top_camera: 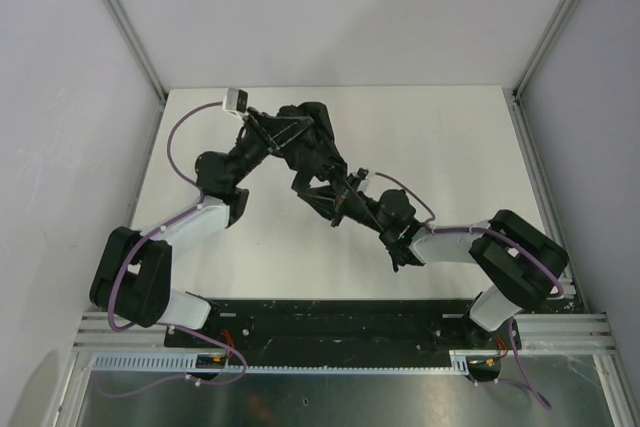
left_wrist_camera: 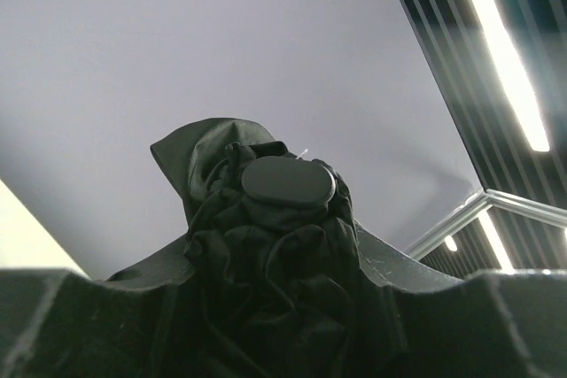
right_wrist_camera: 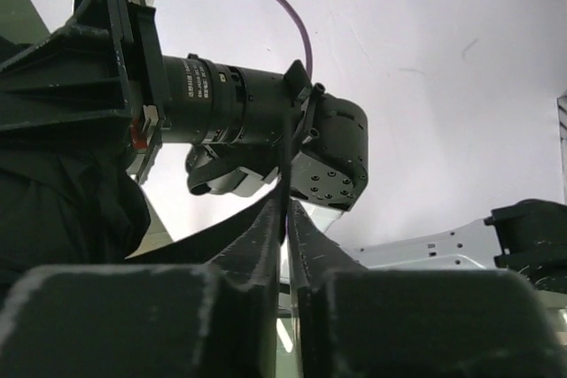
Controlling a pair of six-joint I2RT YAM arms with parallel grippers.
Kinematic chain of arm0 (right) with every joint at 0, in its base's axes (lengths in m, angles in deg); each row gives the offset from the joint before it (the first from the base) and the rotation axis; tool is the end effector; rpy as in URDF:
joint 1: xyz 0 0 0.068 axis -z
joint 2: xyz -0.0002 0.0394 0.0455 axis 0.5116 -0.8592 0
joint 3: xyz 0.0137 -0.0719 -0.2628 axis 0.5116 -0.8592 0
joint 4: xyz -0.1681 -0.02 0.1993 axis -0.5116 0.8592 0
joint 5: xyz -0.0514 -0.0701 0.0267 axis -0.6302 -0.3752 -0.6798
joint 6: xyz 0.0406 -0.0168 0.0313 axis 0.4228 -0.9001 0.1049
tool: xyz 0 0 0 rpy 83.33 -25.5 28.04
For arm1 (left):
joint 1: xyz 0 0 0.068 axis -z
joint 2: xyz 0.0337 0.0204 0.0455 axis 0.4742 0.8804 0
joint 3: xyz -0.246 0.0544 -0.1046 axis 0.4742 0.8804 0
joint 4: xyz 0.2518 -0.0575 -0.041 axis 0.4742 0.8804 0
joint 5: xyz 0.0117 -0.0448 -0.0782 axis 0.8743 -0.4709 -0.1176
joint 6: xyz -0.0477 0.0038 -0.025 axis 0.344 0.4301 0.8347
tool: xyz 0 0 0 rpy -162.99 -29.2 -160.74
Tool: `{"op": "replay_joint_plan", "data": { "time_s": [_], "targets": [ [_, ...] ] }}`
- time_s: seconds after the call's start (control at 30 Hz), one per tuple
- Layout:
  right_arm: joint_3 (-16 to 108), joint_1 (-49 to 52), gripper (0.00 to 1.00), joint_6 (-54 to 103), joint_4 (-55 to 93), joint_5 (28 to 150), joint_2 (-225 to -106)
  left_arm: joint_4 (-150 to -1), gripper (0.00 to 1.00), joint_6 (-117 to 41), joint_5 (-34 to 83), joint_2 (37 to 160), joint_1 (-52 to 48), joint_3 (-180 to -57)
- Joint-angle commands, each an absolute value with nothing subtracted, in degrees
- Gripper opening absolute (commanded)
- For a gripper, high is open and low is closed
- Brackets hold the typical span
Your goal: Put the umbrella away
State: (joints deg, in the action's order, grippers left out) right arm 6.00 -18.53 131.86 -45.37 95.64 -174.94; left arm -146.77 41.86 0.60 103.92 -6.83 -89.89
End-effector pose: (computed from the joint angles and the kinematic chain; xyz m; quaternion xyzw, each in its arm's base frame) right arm 0.2014 0.2473 0.2290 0.2684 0.5915 0.7597 0.0299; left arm 0.2654 -0.1247 0.3350 -0.0497 0.4989 -0.7845 0.3649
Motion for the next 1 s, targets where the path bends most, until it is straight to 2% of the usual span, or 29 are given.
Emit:
{"op": "replay_joint_plan", "data": {
  "time_s": [0.0,0.3,0.53,0.7,0.83,0.97],
  "targets": [
    [9.3,-18.1,0.04,138.2,-50.8,94.8,-176.0,-162.4,0.00,45.0,2.8,100.8,-5.1,-91.5],
    [13.7,-15.0,0.00,124.2,-45.6,98.0,-172.7,-162.7,0.00,48.2,6.0,97.7,-0.8,-84.8],
    [13.7,-10.0,0.00,119.4,-41.0,99.0,-170.9,-162.7,0.00,51.0,6.5,97.0,1.7,-84.2],
    [12.6,-4.5,0.00,109.6,-35.8,98.2,-166.3,-161.8,0.00,51.8,6.7,96.0,2.0,-80.5],
    [12.5,-0.4,0.00,97.7,-35.0,99.7,-161.6,-155.9,0.00,49.8,6.0,94.4,1.9,-77.4],
    [12.5,1.9,0.00,91.7,-39.3,104.1,-159.3,-142.2,0.00,44.3,4.6,91.0,1.8,-76.5]
  ]
}}
